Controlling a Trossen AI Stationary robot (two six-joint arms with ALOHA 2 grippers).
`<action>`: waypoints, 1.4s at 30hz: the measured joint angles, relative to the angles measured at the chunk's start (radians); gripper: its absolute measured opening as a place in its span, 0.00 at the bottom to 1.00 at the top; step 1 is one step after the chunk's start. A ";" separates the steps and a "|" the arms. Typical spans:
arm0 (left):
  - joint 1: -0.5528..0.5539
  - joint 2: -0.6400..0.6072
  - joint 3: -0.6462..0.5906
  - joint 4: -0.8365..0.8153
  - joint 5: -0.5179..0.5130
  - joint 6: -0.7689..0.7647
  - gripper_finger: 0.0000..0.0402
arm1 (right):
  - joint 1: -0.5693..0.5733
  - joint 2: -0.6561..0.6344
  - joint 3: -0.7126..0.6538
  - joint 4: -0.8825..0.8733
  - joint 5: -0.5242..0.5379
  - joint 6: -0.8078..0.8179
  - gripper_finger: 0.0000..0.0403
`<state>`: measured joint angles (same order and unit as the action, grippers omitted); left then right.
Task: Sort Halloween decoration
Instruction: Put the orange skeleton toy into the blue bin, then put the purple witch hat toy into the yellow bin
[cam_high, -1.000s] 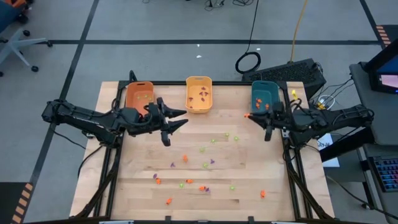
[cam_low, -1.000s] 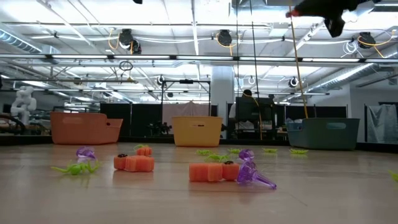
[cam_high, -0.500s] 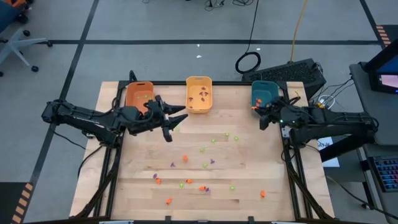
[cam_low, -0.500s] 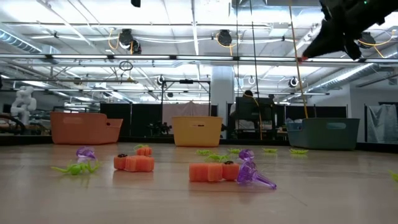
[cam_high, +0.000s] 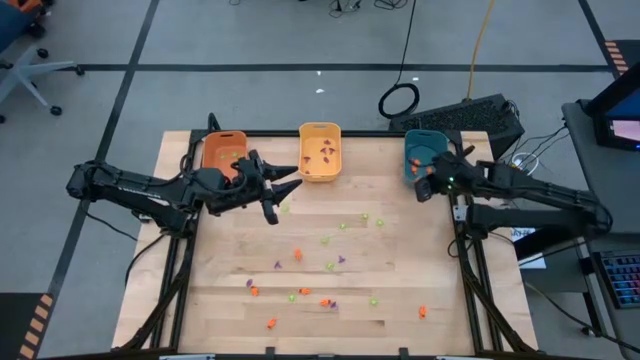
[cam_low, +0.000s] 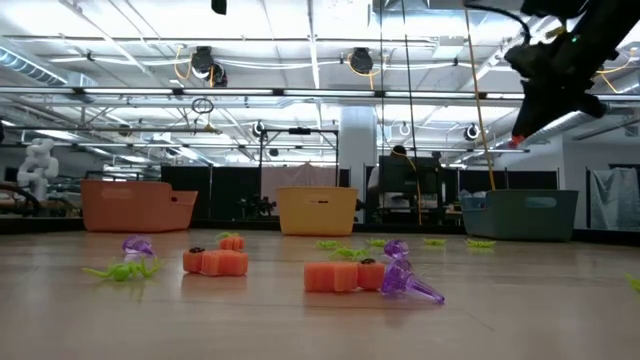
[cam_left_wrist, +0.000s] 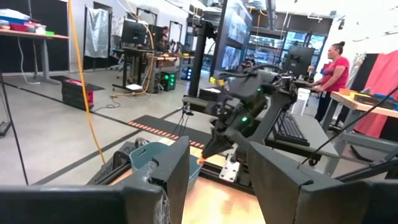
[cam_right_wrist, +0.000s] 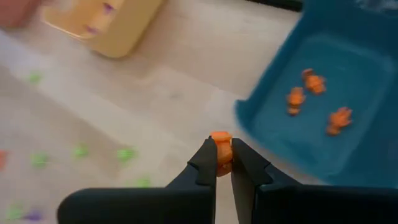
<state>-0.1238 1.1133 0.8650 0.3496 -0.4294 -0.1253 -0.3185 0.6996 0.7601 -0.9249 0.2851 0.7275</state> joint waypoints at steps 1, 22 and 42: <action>0.000 0.000 0.000 0.000 0.000 0.000 0.41 | -0.022 0.017 0.000 -0.001 0.001 -0.030 0.01; -0.001 0.000 0.000 0.000 0.001 -0.052 0.41 | -0.350 0.379 0.000 0.120 -0.003 -0.210 0.08; -0.005 0.000 0.000 -0.060 0.006 -0.053 0.41 | -0.408 0.422 0.036 0.104 -0.053 -0.177 0.22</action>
<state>-0.1284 1.1137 0.8650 0.2895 -0.4230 -0.1780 -0.7269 1.1221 0.7956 -0.8206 0.2317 0.5501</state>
